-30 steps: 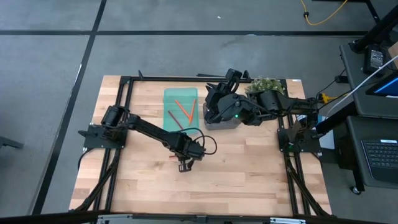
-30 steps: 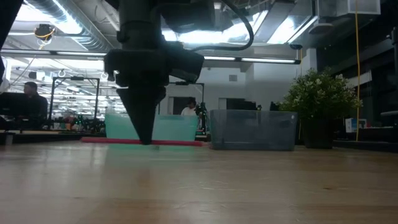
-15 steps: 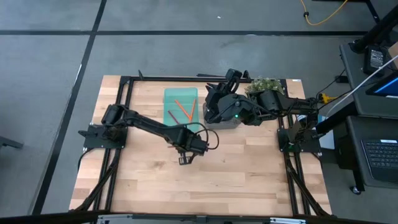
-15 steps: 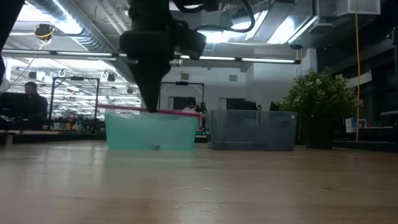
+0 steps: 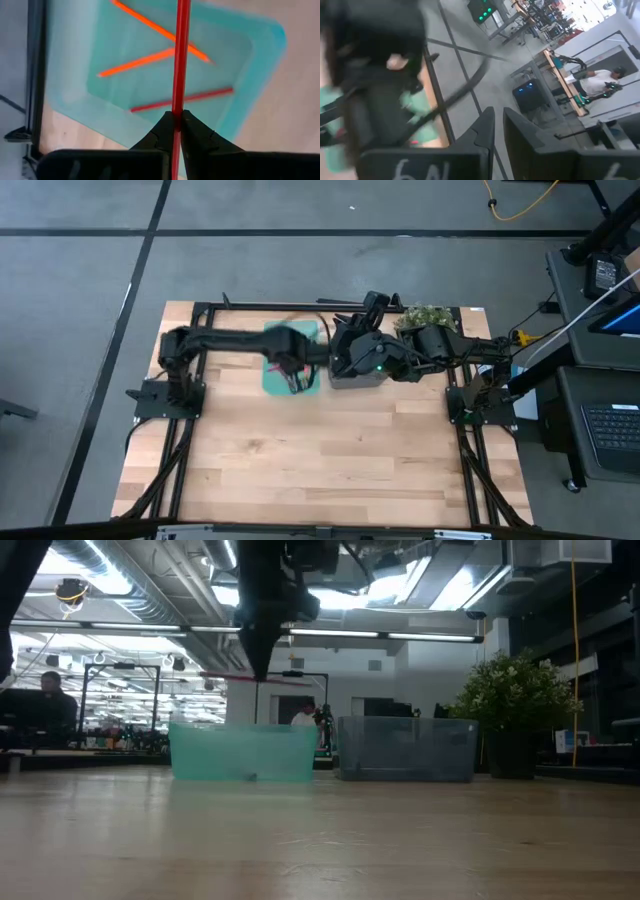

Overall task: Sort pens & pencils
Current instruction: Put the red pencil into the green bin

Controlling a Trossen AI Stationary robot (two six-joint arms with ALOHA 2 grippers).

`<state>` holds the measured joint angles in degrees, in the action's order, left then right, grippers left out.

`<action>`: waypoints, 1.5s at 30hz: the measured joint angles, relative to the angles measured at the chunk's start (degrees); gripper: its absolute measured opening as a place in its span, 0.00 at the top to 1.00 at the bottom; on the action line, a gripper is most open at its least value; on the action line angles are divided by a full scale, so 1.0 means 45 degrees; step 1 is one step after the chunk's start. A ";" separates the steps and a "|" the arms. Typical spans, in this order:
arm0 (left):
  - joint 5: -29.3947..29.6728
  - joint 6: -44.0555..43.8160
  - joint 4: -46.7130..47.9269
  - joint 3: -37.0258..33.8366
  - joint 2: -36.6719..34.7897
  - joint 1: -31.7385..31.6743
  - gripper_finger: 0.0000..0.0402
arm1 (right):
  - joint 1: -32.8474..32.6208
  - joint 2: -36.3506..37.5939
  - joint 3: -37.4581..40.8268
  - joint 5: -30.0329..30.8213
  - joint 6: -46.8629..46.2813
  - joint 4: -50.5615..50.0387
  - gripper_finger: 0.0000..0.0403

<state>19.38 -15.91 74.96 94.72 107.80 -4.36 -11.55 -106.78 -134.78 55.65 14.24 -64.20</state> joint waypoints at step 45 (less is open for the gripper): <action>-0.2716 -0.5549 -0.2474 -0.0267 0.2038 -0.3375 0.95 | -0.0753 0.0000 0.0000 0.0722 -0.0441 -0.1678 0.90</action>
<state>7.16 -40.88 63.83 93.51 116.97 -19.55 -14.94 -106.78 -134.78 58.89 12.25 -71.75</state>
